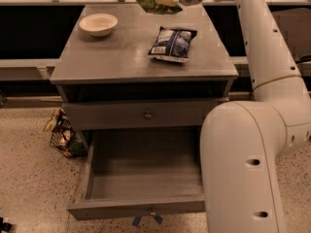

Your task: Place green jalapeno chip bag into middle drawer

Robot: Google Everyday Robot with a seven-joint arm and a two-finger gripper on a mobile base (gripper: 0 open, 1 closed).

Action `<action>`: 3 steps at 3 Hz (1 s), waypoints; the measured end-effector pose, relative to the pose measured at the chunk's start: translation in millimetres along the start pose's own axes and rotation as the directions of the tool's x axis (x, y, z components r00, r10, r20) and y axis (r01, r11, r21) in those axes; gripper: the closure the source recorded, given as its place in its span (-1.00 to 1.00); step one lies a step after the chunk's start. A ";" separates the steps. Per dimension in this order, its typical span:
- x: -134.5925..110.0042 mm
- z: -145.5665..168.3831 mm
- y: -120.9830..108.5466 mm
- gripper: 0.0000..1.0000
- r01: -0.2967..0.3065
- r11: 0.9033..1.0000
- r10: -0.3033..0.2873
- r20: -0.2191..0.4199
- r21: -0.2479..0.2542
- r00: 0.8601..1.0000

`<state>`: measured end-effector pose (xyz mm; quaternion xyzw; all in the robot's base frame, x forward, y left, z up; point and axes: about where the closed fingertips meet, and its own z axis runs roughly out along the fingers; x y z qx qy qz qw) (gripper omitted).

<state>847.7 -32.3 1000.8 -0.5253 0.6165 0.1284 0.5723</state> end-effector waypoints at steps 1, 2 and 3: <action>-18.7 -2.6 25.1 1.00 -0.027 0.996 0.030 0.026 -0.087 0.999; -43.1 0.2 56.9 1.00 -0.028 0.984 0.042 0.074 -0.176 0.996; -76.8 -14.2 81.9 1.00 -0.043 0.978 0.070 0.127 -0.206 0.989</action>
Offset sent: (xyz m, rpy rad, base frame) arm -0.1104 0.0741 0.0134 0.0779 0.1096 0.2775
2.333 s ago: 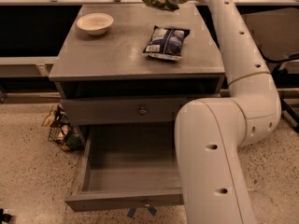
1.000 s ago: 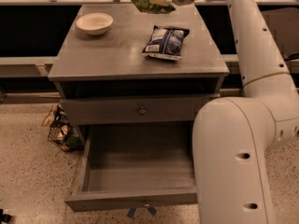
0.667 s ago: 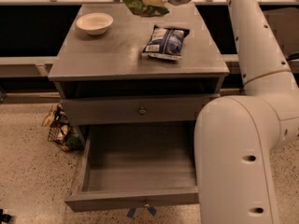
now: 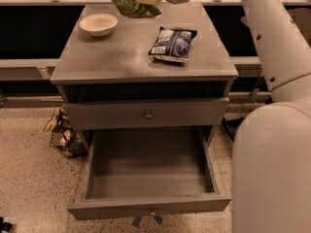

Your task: Place green jalapeno chip bag into middle drawer

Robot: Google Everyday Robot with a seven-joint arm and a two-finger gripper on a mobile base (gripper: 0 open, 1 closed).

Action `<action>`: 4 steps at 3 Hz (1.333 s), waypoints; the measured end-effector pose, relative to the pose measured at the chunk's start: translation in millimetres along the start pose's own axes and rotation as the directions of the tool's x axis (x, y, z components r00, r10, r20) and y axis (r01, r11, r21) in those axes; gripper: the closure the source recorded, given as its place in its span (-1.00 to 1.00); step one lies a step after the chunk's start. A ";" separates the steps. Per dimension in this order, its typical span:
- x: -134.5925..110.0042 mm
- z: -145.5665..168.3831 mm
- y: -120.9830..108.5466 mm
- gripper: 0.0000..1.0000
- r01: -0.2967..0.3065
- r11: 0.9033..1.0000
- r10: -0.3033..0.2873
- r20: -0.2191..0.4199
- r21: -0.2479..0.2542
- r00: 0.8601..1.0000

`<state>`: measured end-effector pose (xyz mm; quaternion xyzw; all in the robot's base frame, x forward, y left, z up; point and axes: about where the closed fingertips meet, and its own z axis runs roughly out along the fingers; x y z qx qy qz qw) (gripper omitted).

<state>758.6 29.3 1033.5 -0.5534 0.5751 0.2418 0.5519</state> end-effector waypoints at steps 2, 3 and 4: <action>-33.5 -6.7 83.9 1.00 -0.026 0.998 0.027 0.031 -0.058 0.999; -24.9 -0.4 130.1 1.00 -0.077 0.991 0.077 -0.006 -0.111 0.997; -22.9 -4.3 156.1 1.00 -0.112 0.986 0.110 -0.025 -0.124 0.994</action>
Offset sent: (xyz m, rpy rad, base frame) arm -0.1540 0.0564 -0.0461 -0.0198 0.1516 0.1186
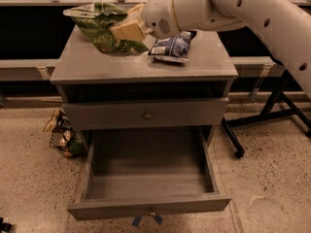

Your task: Place green jalapeno chip bag into middle drawer

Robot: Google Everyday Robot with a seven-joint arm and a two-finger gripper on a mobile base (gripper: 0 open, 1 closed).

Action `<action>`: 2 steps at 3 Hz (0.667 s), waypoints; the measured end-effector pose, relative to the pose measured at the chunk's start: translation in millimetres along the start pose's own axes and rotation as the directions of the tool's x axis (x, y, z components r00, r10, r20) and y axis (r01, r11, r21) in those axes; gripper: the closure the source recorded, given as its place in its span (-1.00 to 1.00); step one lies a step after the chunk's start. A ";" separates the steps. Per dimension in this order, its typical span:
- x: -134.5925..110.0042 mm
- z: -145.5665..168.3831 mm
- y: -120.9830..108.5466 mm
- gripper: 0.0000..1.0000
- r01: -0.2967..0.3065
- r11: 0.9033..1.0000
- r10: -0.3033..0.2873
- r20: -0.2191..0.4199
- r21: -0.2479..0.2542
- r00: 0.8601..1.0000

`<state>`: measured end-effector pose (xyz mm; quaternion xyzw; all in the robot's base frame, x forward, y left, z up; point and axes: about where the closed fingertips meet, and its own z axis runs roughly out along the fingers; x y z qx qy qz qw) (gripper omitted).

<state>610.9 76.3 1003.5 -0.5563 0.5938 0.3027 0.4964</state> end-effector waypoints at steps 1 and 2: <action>3.8 1.4 5.5 1.00 -0.007 1.000 0.007 -0.007 -0.006 1.000; -2.6 -4.5 19.3 1.00 -0.032 0.998 0.031 -0.021 -0.054 0.999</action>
Offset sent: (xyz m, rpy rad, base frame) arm -0.0459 -0.0062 0.0100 -0.0378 0.1276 0.0869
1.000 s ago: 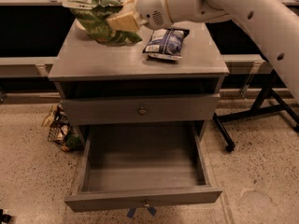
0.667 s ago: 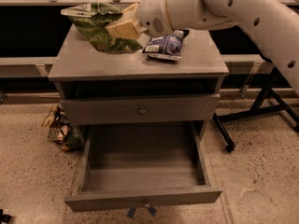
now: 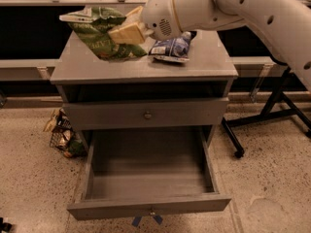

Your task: Place green jalapeno chip bag into middle drawer

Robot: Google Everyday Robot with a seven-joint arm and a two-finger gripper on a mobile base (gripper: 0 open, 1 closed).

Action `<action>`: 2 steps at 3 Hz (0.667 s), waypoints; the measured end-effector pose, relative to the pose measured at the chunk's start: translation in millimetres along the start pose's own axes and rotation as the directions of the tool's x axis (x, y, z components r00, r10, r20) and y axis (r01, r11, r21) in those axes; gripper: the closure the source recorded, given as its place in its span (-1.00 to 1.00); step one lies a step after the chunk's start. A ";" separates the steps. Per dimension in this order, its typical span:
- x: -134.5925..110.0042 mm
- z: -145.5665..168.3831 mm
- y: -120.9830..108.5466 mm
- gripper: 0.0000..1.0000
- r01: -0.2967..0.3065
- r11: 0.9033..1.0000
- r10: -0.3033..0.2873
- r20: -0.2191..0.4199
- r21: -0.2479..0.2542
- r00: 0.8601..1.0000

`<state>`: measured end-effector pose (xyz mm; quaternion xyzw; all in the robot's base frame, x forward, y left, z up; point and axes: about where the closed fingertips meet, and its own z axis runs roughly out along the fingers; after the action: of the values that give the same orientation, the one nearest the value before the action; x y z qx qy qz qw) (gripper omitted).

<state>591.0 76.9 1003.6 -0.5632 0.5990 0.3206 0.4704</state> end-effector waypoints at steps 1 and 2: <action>-21.6 -14.6 39.5 1.00 -0.067 0.998 0.067 0.023 -0.015 0.997; -7.1 -17.3 91.6 1.00 -0.157 0.987 0.157 0.023 -0.018 0.987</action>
Offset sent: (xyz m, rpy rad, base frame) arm -0.1611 0.0014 -0.0536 0.0579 0.2942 -0.0741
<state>497.5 78.5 1002.9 -0.5141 0.6330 0.3684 0.4463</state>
